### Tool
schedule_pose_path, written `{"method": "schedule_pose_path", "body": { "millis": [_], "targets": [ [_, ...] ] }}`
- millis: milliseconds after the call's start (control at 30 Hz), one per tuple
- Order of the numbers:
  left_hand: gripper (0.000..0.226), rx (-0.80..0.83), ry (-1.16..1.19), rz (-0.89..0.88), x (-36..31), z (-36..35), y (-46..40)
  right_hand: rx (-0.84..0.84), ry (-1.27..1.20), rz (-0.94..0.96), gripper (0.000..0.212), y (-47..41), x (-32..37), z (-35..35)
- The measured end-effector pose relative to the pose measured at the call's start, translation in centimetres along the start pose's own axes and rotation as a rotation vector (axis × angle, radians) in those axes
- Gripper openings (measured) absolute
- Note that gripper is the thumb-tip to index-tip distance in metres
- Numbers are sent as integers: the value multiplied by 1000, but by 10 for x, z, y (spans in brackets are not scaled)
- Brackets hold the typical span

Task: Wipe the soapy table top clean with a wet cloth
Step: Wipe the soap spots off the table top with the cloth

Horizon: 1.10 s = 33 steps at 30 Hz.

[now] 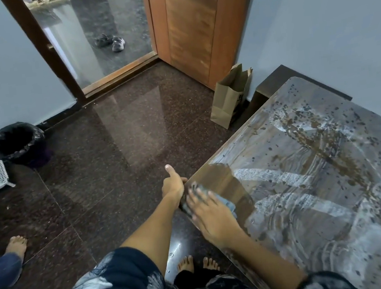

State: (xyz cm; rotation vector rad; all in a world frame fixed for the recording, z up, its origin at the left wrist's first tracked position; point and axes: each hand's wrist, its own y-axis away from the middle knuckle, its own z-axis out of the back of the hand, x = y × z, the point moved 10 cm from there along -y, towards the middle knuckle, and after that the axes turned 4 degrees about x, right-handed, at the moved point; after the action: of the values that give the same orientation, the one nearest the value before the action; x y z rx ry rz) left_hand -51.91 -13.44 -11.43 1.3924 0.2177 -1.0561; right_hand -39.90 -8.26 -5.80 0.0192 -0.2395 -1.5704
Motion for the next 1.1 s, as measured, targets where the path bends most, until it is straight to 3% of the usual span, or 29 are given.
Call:
{"method": "schedule_pose_path", "body": {
  "millis": [100,267,333,433,500,600,700,833,933,1100],
  "targets": [
    [83,15,-65,-45,-13,-11,-2,73,-6,27,50,40,-28,-7],
    [85,40,-143,-95,-20,-22,-7,23,-86,-468,55,16,-155,17],
    [85,48,-154,-104,-22,-24,-7,38,-89,-572,55,-19,-159,23],
    [85,62,-175,-85,-27,-28,-9,12,-82,-405,54,-57,-106,21],
    [85,69,-182,-55,-29,-31,-12,17,-49,-224,54,-43,-68,14],
    [88,121,-121,-71,-38,-42,-16,10,-29,-70,51,-4,-66,8],
    [89,126,-149,-94,-47,-52,-16,54,-11,-122,53,5,-109,10],
    [88,98,-179,-114,-49,-56,-18,43,-72,-390,58,-33,-168,24],
    [88,77,-177,-93,-47,-54,-21,5,-105,-435,53,-56,-157,28],
    [92,105,-139,-57,-45,-60,-30,12,-86,-6,50,-2,-87,12]
  ]
}}
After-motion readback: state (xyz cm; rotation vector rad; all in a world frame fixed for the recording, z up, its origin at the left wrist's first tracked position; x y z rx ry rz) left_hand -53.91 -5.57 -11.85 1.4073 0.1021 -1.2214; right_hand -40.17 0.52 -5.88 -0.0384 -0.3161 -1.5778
